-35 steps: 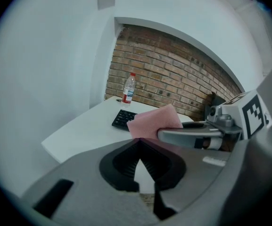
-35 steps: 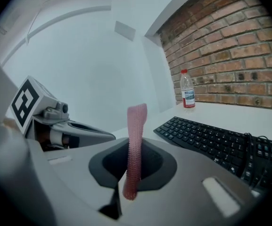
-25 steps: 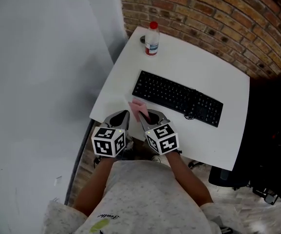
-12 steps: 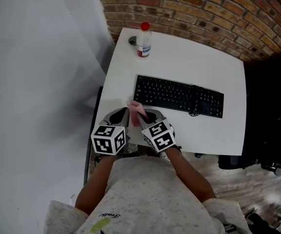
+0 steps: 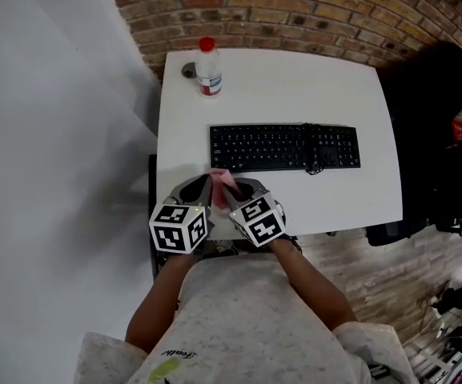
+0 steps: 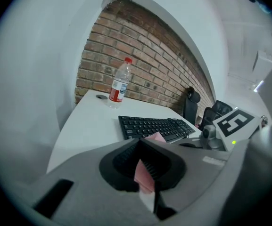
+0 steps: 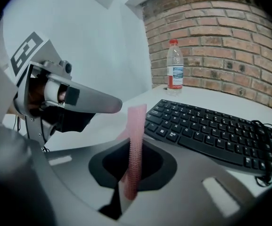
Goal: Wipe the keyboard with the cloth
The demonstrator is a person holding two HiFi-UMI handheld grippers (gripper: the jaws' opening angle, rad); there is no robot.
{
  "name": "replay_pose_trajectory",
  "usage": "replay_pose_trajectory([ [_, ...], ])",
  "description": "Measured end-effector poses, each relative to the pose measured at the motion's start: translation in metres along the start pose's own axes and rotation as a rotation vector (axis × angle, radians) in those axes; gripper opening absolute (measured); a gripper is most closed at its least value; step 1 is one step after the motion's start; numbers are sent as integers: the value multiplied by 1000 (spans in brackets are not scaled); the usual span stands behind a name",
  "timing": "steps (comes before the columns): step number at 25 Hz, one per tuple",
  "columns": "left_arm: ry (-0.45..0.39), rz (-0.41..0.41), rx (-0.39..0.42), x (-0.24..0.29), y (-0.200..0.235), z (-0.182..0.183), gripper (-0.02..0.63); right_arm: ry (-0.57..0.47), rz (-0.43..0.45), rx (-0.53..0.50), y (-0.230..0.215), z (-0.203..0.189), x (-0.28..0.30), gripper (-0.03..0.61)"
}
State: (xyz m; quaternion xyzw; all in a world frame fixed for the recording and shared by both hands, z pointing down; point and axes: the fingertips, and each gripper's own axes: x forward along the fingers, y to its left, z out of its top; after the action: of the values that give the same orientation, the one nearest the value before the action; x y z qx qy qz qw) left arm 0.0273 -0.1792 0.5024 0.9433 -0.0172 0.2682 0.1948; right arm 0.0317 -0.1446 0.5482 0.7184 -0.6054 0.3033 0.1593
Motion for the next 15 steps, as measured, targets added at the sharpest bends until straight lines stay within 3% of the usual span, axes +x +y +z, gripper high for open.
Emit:
replay_pose_trajectory([
  [15,26,-89,50,14,-19,2,-8,-10,-97,90,-20,-10,-14,23],
])
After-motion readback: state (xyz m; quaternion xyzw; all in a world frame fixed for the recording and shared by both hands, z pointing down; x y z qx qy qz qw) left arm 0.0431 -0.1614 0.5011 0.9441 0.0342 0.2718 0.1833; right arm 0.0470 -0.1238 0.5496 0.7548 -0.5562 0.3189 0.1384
